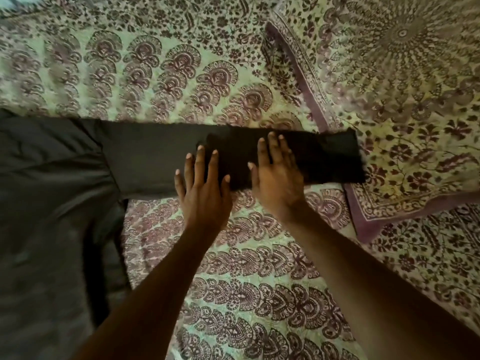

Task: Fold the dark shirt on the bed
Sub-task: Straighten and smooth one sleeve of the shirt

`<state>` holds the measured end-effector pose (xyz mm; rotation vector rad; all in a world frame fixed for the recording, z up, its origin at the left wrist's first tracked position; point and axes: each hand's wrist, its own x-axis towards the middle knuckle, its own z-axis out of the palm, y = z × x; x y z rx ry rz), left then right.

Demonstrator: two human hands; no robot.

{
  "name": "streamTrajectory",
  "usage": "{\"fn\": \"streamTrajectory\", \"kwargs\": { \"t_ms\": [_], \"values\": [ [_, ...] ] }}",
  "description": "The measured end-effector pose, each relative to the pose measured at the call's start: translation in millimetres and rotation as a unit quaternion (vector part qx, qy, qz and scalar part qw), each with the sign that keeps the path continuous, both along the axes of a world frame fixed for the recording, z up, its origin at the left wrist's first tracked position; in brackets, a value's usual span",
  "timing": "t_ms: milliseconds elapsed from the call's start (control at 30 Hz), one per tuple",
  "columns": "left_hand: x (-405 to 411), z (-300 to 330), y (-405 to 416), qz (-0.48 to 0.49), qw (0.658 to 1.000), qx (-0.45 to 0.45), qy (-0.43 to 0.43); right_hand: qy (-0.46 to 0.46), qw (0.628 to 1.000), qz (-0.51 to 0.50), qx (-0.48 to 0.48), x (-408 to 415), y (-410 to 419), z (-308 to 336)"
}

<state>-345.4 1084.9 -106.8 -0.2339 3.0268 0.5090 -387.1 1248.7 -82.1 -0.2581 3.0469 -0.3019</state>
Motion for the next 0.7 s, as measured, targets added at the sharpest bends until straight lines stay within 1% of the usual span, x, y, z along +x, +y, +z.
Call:
{"fn": "streamTrajectory", "kwargs": {
  "t_ms": [67,167,233,333,367,433,500,533,600,633,700],
  "values": [
    [9.7,3.7,-31.0,0.041,0.999,-0.025,0.013,-0.002,0.998,0.051,-0.034,-0.1,-38.2,1.4],
    [21.1,5.6,-83.0,0.106,0.992,-0.07,0.012,-0.056,0.988,0.125,-0.065,-3.2,-98.4,-4.2],
    [28.6,6.0,-117.5,0.169,0.981,-0.1,-0.001,-0.047,0.983,0.164,-0.069,-5.6,-138.6,-10.7],
    [39.2,-0.5,-159.3,0.239,0.965,-0.102,-0.026,-0.062,0.974,0.209,-0.062,-11.4,-187.1,-20.8],
    [43.3,-4.9,-169.0,0.241,0.965,-0.094,-0.04,-0.068,0.971,0.225,-0.051,-12.5,-196.9,-25.3],
    [50.2,-14.0,-180.5,0.213,0.973,-0.061,-0.067,-0.057,0.971,0.231,-0.019,-11.2,-201.8,-35.7],
    [56.1,-18.5,-183.8,0.164,0.983,-0.03,-0.077,-0.032,0.982,0.186,0.005,-8.7,-189.3,-42.8],
    [60.2,-18.2,-185.9,0.141,0.987,-0.02,-0.073,-0.032,0.988,0.153,0.014,-6.6,-182.3,-44.8],
    [69.2,-12.9,-193.2,0.11,0.992,0.014,-0.057,-0.06,0.993,0.098,0.038,-4.7,-175.2,-42.1],
    [73.9,-9.1,-197.0,0.109,0.993,0.028,-0.048,-0.072,0.993,0.084,0.046,-4.7,-175.5,-38.2],
    [86.1,-4.3,-206.3,0.125,0.991,0.041,-0.033,-0.071,0.992,0.098,0.038,-2.6,-186.8,-31.3]
  ]
}}
